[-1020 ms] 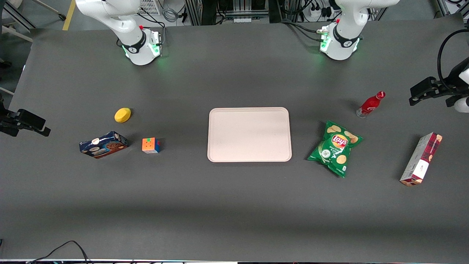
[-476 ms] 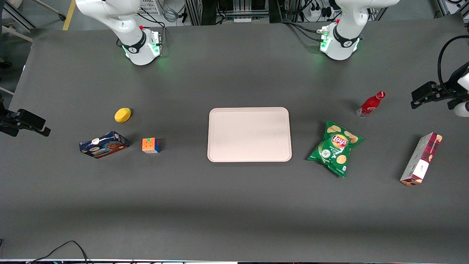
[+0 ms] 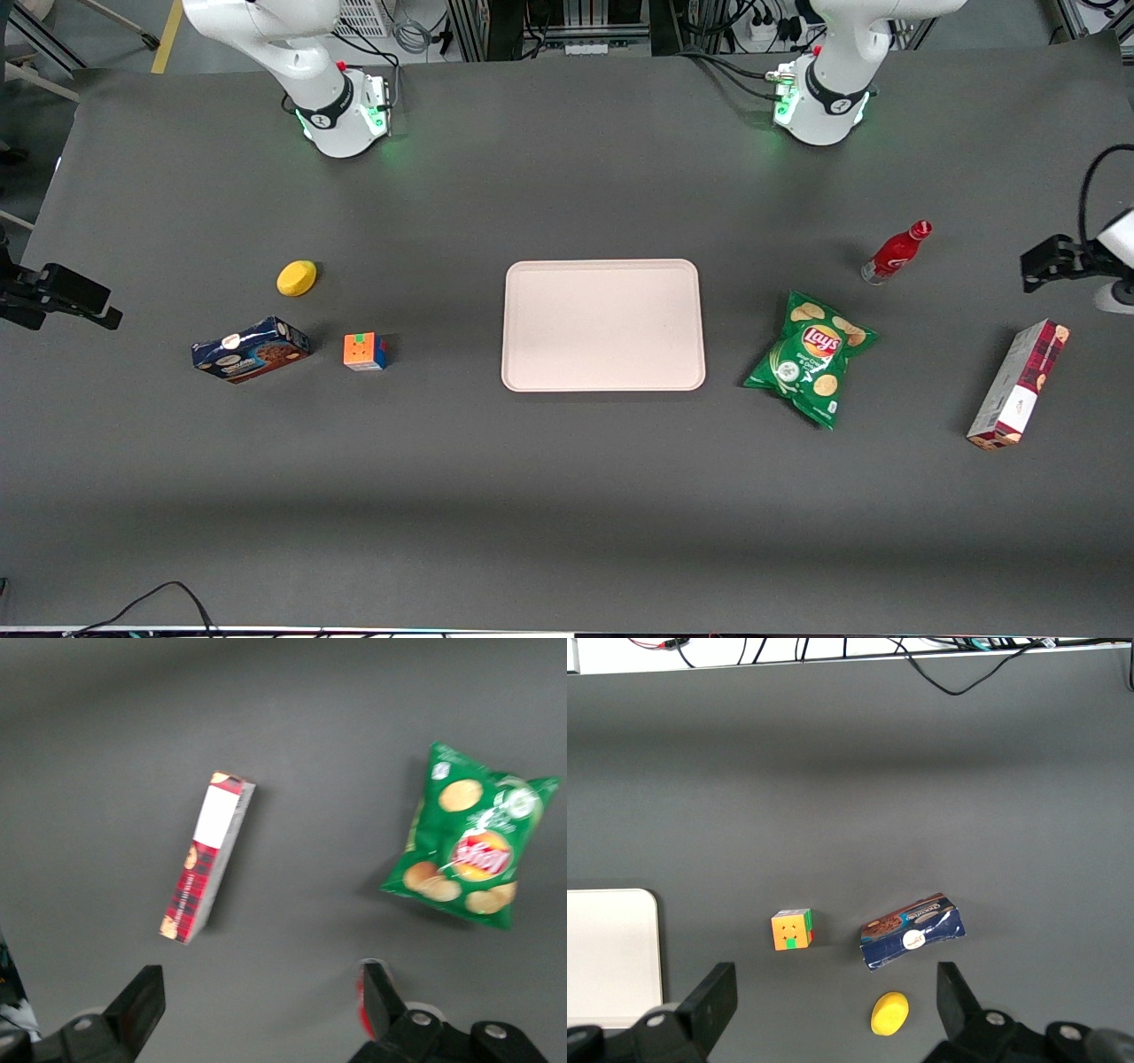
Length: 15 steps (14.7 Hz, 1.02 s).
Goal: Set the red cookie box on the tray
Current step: 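Move the left gripper down toward the red-and-white cookie box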
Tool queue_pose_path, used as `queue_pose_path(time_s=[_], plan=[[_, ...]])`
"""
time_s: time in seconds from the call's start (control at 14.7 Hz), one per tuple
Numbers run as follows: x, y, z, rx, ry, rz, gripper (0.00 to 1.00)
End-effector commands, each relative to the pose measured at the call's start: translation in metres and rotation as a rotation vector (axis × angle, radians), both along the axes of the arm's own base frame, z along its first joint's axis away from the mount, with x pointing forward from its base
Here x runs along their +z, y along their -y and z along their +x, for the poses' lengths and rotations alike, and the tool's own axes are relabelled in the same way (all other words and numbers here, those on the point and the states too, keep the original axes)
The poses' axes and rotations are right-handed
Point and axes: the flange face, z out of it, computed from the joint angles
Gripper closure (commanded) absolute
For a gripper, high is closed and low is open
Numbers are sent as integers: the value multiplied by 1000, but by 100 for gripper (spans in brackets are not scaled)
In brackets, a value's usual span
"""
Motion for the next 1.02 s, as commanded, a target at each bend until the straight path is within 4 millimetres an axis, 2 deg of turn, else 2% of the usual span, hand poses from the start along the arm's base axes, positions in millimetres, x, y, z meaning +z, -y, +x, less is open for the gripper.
queue_pose_path(time_s=[0.0,0.2,0.41,0.48,0.54,0.75,0.95], plan=[[-34,-39,-4,-130,6,12,0],[-71,-75,4,-230,-4,-32,0],[-116,-107,18,-313,12,-24,0],[-132,-111,23,-351,14,-35,0],[-148,-126,23,-364,24,-46,0],[-193,-142,27,-404,23,-74,0],[-221,-147,32,-406,23,-59,0]])
